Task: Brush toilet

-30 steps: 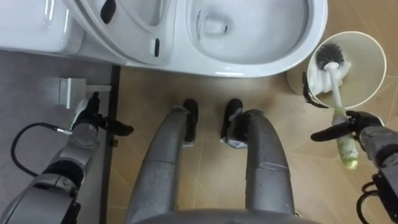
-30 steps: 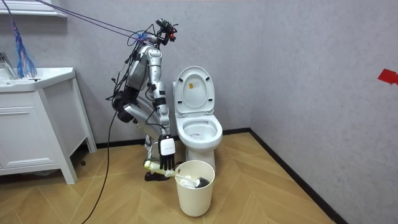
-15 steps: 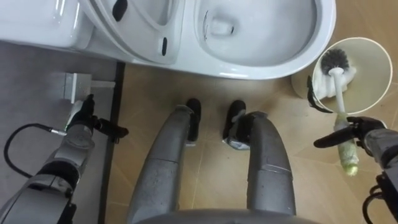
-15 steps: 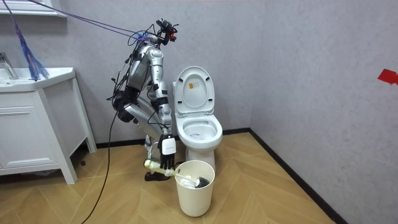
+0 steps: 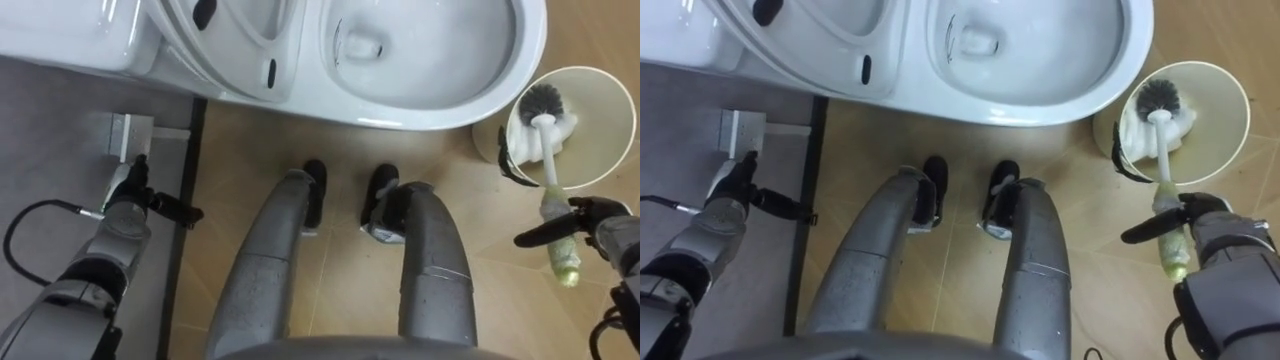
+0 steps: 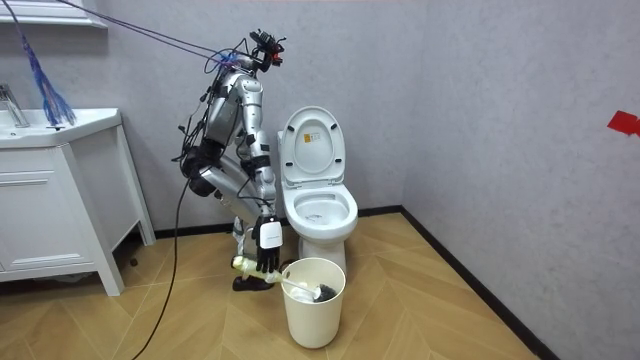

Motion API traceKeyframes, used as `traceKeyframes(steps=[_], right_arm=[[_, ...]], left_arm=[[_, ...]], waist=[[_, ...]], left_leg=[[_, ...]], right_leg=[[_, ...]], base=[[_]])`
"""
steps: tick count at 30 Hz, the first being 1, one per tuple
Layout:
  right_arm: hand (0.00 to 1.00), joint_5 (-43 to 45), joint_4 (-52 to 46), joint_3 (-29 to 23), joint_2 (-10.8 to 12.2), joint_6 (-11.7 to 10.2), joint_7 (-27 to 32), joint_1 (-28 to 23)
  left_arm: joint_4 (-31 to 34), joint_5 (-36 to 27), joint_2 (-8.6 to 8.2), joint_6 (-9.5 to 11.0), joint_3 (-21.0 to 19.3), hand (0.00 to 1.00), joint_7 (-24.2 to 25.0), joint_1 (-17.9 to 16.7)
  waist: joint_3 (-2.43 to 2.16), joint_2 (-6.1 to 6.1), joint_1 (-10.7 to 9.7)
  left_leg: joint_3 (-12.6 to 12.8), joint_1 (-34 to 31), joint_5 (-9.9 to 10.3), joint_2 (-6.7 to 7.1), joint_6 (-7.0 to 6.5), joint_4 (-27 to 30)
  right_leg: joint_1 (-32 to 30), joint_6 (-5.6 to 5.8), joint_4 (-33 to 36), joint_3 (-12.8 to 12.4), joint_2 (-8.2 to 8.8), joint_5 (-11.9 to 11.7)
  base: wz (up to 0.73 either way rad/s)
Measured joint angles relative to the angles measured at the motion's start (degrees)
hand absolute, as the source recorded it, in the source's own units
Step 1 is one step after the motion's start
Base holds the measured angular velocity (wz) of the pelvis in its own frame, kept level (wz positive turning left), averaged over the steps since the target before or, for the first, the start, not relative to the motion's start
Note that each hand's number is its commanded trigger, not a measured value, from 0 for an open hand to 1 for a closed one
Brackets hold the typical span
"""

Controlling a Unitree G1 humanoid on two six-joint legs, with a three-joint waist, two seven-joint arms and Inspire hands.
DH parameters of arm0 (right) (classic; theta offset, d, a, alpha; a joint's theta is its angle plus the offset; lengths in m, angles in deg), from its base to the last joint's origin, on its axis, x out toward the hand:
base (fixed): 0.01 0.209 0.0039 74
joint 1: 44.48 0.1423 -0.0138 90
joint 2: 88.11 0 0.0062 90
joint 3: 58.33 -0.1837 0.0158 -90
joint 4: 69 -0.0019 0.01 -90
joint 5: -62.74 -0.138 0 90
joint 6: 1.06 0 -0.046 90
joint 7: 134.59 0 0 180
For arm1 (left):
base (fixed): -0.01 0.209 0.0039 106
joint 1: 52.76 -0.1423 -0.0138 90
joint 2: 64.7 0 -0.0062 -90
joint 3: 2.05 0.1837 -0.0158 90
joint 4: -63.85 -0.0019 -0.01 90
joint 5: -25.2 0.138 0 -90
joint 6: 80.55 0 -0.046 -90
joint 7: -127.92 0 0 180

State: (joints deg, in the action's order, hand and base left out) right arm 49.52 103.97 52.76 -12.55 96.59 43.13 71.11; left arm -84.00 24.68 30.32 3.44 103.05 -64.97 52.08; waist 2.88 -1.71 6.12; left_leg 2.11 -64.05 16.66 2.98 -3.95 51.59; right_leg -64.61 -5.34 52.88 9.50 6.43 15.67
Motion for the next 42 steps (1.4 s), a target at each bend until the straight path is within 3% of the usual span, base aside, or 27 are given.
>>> traceKeyframes(steps=[12,19,32,42], right_arm=[[0.0,-2.32,0.0,-1.29,-0.13,-0.01,3.3,-0.09],[0.0,-3.13,0.0,-2.35,-0.13,-0.01,4.18,-1.14],[0.0,-3.56,-0.01,-2.24,-0.11,0.74,4.14,-2.52],[0.0,-3.47,-0.03,-2.0,0.27,1.97,4.26,-0.26]], left_arm=[[0.61,-0.2,0.0,-0.62,0.84,0.0,-4.41,-2.44],[0.35,-2.58,-0.01,-0.8,0.87,0.0,-5.17,-2.44],[0.33,-4.46,-0.01,-1.16,1.05,0.0,-4.78,-2.54],[0.4,-4.35,-0.06,-2.29,2.03,0.0,-4.32,-0.58]], waist=[[-0.08,0.0,-1.13],[-0.45,0.09,-1.28],[-0.62,0.42,-0.97],[-0.67,0.55,-0.85]], left_leg=[[0.0,0.65,0.01,-0.2,0.02,0.2],[0.0,0.78,-0.07,-0.22,0.13,0.2],[0.09,0.41,0.09,-0.23,0.43,0.16],[0.58,-5.2,0.18,-0.29,0.3,2.55]], right_leg=[[0.7,-0.01,-0.11,-0.17,-0.46,-0.03],[0.87,-0.1,-0.15,-0.16,-0.47,-0.18],[0.36,-0.1,-0.06,-0.25,-0.44,-0.17],[-5.63,-0.18,2.6,-1.03,-0.42,-0.05]], base=[[0.0],[0.0],[0.0],[-0.01]])
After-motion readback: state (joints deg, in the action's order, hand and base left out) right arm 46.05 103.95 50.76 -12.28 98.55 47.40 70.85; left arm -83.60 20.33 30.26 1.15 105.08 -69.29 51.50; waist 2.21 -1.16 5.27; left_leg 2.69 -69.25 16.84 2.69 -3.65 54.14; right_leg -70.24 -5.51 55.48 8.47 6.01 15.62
